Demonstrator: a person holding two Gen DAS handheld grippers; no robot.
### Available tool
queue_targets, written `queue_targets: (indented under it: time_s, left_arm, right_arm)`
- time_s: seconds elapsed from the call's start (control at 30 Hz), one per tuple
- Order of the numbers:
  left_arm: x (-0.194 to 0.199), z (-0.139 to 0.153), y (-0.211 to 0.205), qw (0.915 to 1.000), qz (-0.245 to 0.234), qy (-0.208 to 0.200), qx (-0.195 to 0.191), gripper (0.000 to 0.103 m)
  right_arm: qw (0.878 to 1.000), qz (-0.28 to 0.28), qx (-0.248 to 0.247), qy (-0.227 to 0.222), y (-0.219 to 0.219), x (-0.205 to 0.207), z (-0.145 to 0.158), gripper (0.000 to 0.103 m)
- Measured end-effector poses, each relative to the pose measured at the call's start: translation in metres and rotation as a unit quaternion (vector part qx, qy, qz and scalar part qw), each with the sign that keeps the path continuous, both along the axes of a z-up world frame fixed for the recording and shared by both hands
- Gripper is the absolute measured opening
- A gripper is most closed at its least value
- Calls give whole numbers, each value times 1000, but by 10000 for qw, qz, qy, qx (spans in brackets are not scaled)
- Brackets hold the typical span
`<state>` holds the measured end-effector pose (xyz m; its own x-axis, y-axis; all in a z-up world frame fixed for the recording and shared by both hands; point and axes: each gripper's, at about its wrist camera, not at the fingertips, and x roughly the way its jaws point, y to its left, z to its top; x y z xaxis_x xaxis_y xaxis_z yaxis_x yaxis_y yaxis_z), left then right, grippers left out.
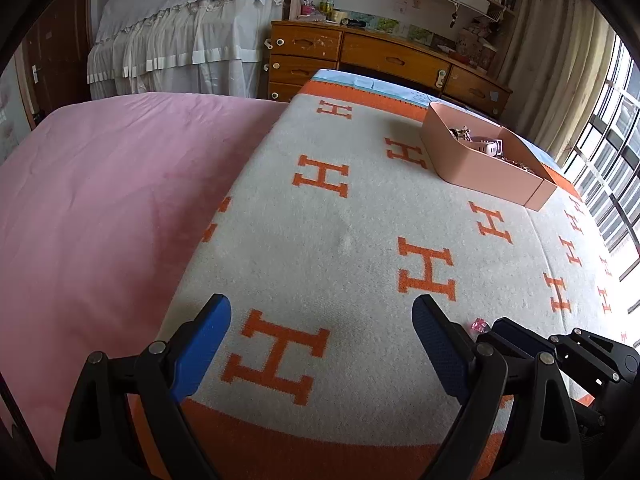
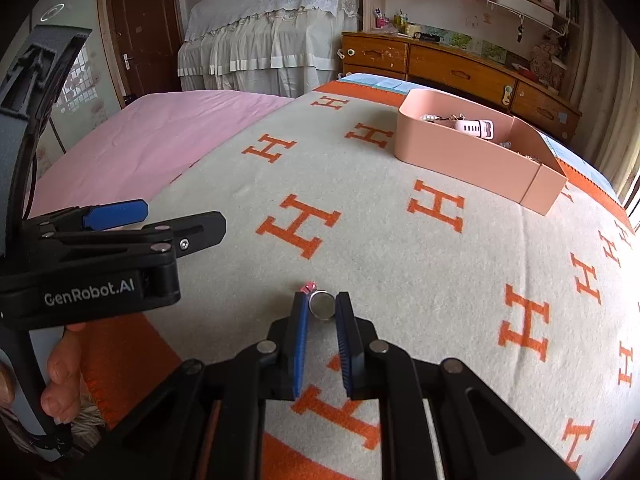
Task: Organize jewelry
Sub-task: 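Close the right tool on the pink-gem ring and lift it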
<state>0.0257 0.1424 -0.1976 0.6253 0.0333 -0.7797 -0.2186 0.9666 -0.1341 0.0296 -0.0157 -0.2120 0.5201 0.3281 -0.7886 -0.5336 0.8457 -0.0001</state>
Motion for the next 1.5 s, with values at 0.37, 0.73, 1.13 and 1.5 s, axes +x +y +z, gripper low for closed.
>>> queue_targets:
  time_s: [0.37, 0.73, 1.13, 1.5]
  left_arm:
    - [0, 7, -12, 9999, -105, -26, 107, 91]
    - [1, 8, -12, 9999, -57, 16, 145, 91]
    - [2, 6, -2, 9999, 64, 74, 45, 91]
    - [6, 1, 0, 9998, 72, 160, 0, 91]
  right_arm:
    - [9993, -119, 336, 59, -16, 6, 9, 3]
    - [9984, 229, 437, 267, -16, 11, 12, 12]
    - [9966, 787, -239, 40, 12, 15, 1, 27]
    - [9979, 578, -56, 286, 3, 24, 0, 6]
